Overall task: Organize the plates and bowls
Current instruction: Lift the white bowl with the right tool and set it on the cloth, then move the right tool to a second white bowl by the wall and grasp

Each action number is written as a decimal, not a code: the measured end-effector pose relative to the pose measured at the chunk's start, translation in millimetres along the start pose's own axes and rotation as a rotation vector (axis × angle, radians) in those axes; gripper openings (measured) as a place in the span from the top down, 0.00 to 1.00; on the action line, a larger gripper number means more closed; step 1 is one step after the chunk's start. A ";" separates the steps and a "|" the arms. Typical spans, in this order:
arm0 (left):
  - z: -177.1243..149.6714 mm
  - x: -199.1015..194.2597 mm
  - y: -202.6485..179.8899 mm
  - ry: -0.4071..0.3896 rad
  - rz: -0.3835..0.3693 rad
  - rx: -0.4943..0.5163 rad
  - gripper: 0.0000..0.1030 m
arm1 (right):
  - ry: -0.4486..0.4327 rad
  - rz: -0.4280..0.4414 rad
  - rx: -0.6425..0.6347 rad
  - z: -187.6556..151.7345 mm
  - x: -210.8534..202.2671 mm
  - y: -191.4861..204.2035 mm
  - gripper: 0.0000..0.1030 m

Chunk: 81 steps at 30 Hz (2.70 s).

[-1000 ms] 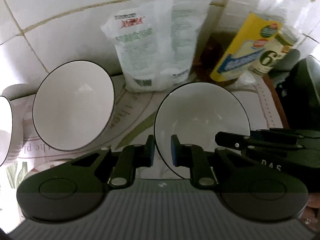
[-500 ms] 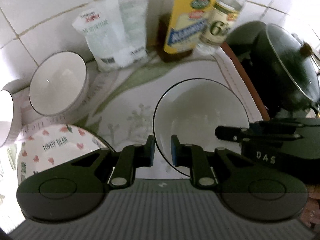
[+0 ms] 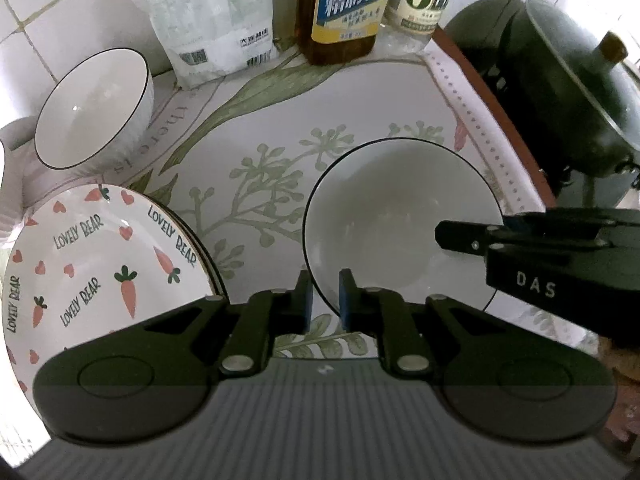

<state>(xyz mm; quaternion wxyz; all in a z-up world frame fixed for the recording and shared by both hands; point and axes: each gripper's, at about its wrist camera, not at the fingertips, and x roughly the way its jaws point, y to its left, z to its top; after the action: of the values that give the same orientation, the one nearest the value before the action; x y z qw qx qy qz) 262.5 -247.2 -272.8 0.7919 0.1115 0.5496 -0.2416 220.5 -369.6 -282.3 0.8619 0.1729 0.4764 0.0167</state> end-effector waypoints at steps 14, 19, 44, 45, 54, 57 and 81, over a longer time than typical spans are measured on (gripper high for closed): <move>-2.0 -1.7 0.7 0.018 -0.024 -0.037 0.85 | 0.014 -0.146 -0.145 -9.0 1.9 19.7 0.79; -2.3 -27.5 1.2 0.012 -0.022 0.007 0.84 | 0.055 -0.181 -0.157 -6.5 -13.4 25.3 0.78; -19.1 -175.2 131.3 -0.146 0.046 0.027 0.56 | -0.105 -0.166 -0.326 17.5 -110.9 163.4 0.31; -19.5 -179.1 136.3 -0.161 0.049 0.030 0.55 | -0.111 -0.159 -0.328 19.5 -111.8 169.1 0.31; -15.5 -197.6 176.5 -0.242 0.026 0.012 0.48 | -0.192 -0.073 -0.368 31.8 -110.9 218.3 0.31; -11.5 -201.9 190.2 -0.269 0.018 0.008 0.40 | -0.220 -0.043 -0.376 34.8 -105.2 231.2 0.31; 87.1 -86.5 230.6 -0.253 -0.011 0.097 0.27 | -0.240 0.030 -0.024 62.9 45.8 176.5 0.31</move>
<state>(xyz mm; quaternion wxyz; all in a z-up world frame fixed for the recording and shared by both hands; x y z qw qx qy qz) 425.9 -65.2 -181.0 0.8473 0.1155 0.4334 -0.2843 321.5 -212.7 -233.7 0.9144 0.1704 0.3669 0.0144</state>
